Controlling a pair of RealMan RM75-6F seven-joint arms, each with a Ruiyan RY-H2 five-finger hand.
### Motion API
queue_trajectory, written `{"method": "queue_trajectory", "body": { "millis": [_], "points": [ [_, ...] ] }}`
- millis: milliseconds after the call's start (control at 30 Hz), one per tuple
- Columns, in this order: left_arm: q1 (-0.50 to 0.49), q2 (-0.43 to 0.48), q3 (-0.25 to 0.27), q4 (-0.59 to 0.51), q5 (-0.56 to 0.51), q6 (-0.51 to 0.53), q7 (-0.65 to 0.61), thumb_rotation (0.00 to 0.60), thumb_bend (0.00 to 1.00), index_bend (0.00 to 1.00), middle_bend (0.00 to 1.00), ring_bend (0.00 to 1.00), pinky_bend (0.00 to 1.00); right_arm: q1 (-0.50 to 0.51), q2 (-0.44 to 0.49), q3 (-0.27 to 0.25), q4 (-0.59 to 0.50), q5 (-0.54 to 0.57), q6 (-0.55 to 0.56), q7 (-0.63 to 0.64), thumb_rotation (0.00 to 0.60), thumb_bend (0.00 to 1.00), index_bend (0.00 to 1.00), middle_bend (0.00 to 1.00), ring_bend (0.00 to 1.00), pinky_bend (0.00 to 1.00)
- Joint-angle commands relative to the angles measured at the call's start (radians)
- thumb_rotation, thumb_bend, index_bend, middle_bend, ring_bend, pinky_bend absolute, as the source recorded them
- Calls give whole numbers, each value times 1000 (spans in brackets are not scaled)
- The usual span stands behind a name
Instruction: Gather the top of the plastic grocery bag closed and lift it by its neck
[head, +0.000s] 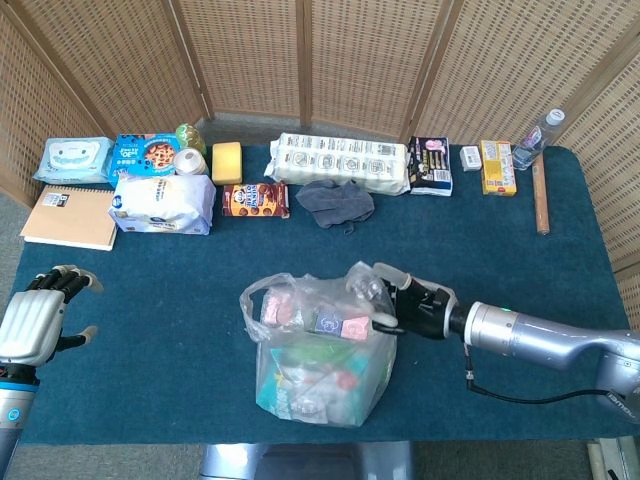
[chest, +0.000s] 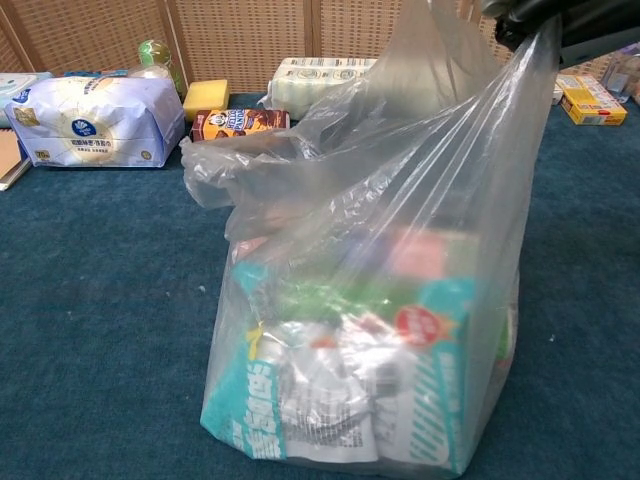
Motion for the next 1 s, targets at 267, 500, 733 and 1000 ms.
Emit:
{"method": "queue_trajectory", "body": {
  "millis": [267, 500, 733, 1000],
  "points": [
    [0, -4, 3, 2, 4, -2, -4, 600, 12, 403, 343, 226, 261, -42, 37, 87, -95, 238, -202, -193, 429, 143, 413, 682, 862, 849],
    [0, -4, 4, 2, 3, -3, -4, 600, 11, 403, 343, 226, 261, -102, 34, 112, -78, 132, -142, -272, 419, 159, 343, 398, 466, 443],
    [0, -3, 3, 2, 3, -1, -3, 600, 11, 402, 344, 226, 261, -104, 17, 108, -56, 46, -123, -241, 417, 157, 539, 345, 369, 351],
    [0, -5, 3, 8, -2, -5, -8, 600, 10, 403, 343, 226, 261, -79, 18, 108, -51, 27, -131, -187, 422, 157, 644, 398, 380, 351]
  ]
}}
